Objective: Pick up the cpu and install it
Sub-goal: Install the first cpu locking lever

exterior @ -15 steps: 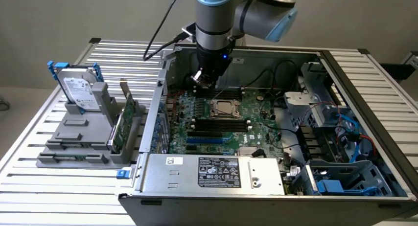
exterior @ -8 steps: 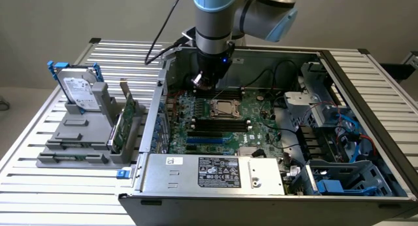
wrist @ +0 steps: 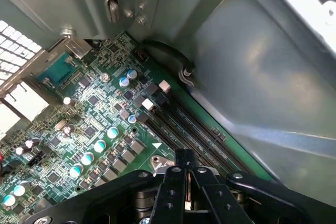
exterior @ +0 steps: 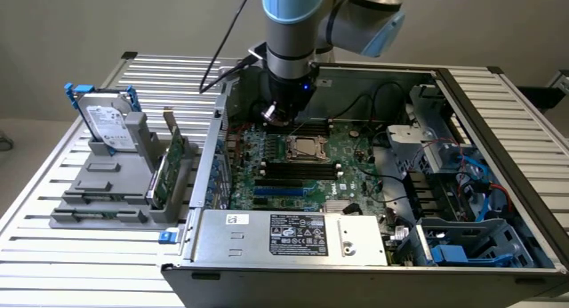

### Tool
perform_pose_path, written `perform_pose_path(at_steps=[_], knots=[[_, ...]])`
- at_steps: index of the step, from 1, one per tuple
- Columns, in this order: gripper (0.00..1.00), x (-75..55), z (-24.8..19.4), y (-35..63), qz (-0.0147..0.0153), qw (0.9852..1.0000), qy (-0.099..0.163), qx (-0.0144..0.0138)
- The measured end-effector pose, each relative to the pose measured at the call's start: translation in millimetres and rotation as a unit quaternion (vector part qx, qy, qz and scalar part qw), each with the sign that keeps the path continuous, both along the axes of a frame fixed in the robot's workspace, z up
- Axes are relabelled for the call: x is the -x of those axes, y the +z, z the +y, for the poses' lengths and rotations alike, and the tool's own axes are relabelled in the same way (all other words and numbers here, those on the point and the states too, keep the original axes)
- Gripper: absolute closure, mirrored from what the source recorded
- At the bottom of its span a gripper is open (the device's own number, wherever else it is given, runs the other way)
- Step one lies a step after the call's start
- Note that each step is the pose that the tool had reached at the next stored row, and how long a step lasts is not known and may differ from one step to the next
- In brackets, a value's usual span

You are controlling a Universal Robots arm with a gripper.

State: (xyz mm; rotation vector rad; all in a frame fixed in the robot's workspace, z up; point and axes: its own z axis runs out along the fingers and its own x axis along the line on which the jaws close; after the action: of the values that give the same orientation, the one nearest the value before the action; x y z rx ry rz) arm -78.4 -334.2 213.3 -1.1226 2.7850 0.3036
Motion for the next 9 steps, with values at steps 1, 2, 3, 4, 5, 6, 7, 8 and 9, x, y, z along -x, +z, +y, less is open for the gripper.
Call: perform_pose_path(at_steps=[1,2,3,4,5,6,7,8,9], knots=[[0.89,-0.6,-0.2,-0.3,0.0001,1.0,0.0,0.0001],[0.89,-1.3,-0.4,-0.7,0.0,1.0,0.0,0.0],[0.89,-2.1,-0.6,-1.1,0.0,1.0,0.0,0.0],[0.89,-2.9,-0.7,-1.4,0.0,1.0,0.0,0.0],[0.89,-3.8,-0.8,-1.7,0.0,1.0,0.0,0.0],[0.89,-4.8,-0.8,-2.0,0.0,1.0,0.0,0.0],[0.89,-5.8,-0.9,-2.4,0.0,1.0,0.0,0.0],[0.89,-6.8,-0.9,-2.7,0.0,1.0,0.0,0.0],[0.89,-7.7,-0.9,-3.0,0.0,1.0,0.0,0.0]])
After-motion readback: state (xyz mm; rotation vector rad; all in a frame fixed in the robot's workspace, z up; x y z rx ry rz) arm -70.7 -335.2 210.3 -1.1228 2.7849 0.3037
